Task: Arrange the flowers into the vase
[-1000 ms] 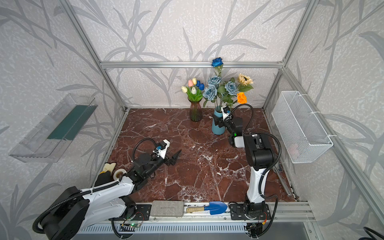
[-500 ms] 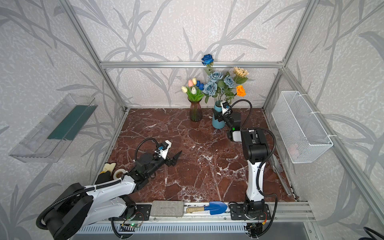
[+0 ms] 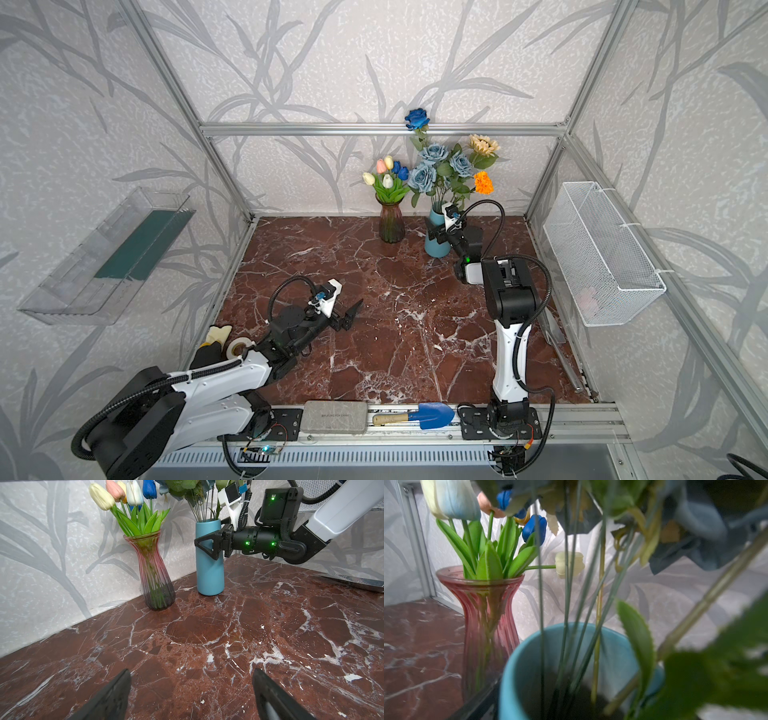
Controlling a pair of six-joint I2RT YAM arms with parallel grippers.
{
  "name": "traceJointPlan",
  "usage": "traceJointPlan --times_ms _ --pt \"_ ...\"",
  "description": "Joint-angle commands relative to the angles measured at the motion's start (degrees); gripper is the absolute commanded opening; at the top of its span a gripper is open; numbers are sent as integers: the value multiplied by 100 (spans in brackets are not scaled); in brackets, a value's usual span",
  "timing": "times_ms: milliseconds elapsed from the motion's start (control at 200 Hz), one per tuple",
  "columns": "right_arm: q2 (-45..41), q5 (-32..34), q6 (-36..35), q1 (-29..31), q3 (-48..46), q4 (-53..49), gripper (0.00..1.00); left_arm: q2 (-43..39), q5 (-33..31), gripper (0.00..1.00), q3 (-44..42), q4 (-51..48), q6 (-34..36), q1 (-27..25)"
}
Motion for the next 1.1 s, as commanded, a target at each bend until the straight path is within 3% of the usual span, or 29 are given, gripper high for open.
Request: traceJointPlan --times_ms 0,345,510,615,720,805,875,950,1015,1100 --pt "-332 190 -57 -92 -220 807 99 -176 -119 91 143 44 187 26" --pt "-1083 369 -145 -154 -1166 1180 99 -270 -209 92 292 70 308 261" --pt "-1810 484 -359 -75 -1940 1180 99 -489 -862 93 307 159 245 471" --pt "-2498 1076 -709 180 -2617 1180 99 -637 -2228 93 292 381 145 560" --pt "-3313 2526 -875 679 -3296 1180 99 -646 -3826 99 260 418 97 669" --pt "-3854 3426 -1010 1263 -3856 1183 99 -487 -4201 100 176 364 279 875" --pt "-4182 3882 -1819 1929 -4262 1152 99 -306 -4482 100 10 612 613 923" --pt "-4420 4973 -2503 2580 -4471 955 99 -118 -4905 100 -157 924 822 955" --pt "-4730 5527 -2492 2827 -4682 428 99 1 -5287 100 -286 1071 836 984" --pt "-5451 5993 -2137 2973 -4949 -781 99 121 -5261 100 -434 1119 780 1092"
